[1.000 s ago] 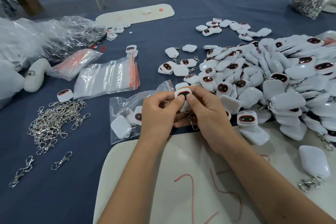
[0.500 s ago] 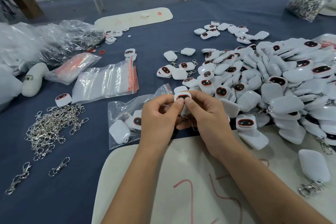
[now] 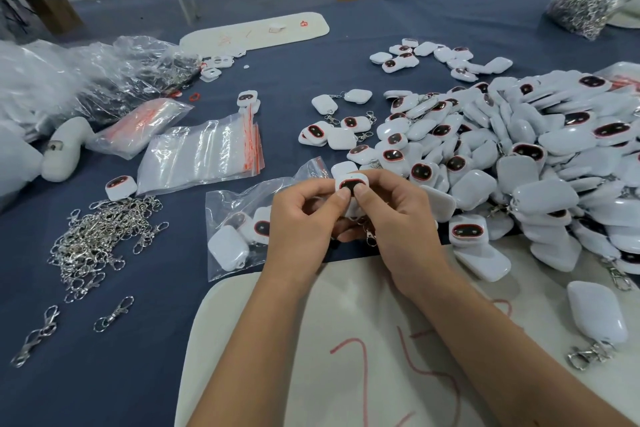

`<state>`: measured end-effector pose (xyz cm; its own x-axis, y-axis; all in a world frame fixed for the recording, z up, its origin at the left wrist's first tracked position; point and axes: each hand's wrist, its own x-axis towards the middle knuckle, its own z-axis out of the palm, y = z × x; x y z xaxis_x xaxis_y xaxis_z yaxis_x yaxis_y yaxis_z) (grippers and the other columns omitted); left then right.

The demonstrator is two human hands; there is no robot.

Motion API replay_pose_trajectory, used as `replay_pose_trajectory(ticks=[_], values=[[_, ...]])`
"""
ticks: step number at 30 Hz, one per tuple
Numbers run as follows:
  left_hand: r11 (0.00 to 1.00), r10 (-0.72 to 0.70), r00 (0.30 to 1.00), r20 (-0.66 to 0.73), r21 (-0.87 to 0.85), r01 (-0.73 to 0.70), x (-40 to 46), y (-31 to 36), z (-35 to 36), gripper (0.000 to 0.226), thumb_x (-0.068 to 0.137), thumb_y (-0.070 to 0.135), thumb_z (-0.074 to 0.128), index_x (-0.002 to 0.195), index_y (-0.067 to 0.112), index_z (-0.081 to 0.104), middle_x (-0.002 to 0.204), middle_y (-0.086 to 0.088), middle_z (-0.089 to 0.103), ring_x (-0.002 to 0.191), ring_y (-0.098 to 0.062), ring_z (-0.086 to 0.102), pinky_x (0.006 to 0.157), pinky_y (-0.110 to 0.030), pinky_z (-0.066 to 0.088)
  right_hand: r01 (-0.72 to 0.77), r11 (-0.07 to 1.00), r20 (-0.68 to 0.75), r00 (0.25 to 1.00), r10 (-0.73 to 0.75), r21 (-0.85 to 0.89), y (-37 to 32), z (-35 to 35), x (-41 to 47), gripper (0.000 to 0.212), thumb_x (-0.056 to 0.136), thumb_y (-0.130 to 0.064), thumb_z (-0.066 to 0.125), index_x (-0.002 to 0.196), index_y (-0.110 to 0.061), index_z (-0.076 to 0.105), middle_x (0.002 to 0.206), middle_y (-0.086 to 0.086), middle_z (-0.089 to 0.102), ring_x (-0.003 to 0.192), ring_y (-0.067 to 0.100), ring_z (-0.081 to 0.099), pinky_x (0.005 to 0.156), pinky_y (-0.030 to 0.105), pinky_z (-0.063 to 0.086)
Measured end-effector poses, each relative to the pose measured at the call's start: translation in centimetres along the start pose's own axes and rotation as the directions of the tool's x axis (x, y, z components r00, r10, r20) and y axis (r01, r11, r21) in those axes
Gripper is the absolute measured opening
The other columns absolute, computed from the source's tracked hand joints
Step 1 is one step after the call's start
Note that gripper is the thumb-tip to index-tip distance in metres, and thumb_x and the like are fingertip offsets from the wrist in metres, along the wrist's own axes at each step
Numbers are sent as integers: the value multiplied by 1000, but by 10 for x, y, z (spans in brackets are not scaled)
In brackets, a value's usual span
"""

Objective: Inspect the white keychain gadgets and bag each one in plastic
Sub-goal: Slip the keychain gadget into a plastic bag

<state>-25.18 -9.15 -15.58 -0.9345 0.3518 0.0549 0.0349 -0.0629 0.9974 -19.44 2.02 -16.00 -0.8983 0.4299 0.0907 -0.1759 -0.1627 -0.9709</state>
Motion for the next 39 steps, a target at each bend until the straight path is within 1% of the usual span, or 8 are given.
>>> replay_pose_trajectory(ticks=[4,9,14,17,25,28,30,39], values=[[999,-11,1000,3,42,11,0,0,1,15,97,4,65,94,8,79,77,-15,73,65,-18,63,61,-30,53,7,998,-68,998,-10,-55,2,0,0,22,103,-4,59,94,-14,76,83,12,77,59,20,72,51,28,58],[999,-31,999,-9,7,31,0,1,1,16,100,7,63,95,5,79,74,-13,66,61,-20,57,58,-29,52,-14,1000,-18,1000,14,-20,2,-1,3,19,106,-8,56,105,-11,75,96,18,76,65,26,73,59,32,60],[999,-48,994,-96,16,49,1,2,-1,21,100,11,63,92,15,82,83,-11,76,72,-21,67,81,-51,61,-10,1000,19,1000,10,1,5,-3,5,22,103,2,57,117,-8,71,90,19,74,68,23,70,64,27,59],[998,-60,992,-108,6,61,0,4,-1,22,100,11,63,90,17,81,85,-10,77,75,-21,69,83,-56,60,7,1000,24,1000,-6,-14,5,-3,5,29,100,7,57,120,-11,70,93,20,75,70,24,72,69,29,60],[999,-45,994,-98,9,46,0,4,-2,19,102,10,60,99,9,79,74,-5,68,65,-19,61,60,-32,52,14,1000,20,1000,-13,-22,4,-4,3,23,100,-2,63,113,-19,69,95,15,76,74,28,76,73,34,63],[1000,-26,996,-88,7,27,-1,5,0,17,101,9,61,102,6,78,69,-2,64,54,-13,60,52,-25,49,-2,999,13,1000,2,42,2,-2,2,6,104,-15,62,106,-15,68,88,16,74,68,28,75,72,40,64],[1000,-7,997,-75,12,8,-1,5,1,16,101,7,61,103,4,78,69,-1,65,51,-11,60,50,-22,48,-7,998,0,1000,7,61,2,-2,2,8,106,-15,60,103,-11,65,83,10,74,66,26,75,67,38,64],[999,-9,998,-66,36,11,-1,5,1,17,100,7,62,102,6,79,84,-10,72,72,-27,66,66,-39,60,-17,998,-10,1000,17,69,0,-2,2,11,106,-8,58,97,-5,63,83,10,74,66,20,73,61,33,62]])
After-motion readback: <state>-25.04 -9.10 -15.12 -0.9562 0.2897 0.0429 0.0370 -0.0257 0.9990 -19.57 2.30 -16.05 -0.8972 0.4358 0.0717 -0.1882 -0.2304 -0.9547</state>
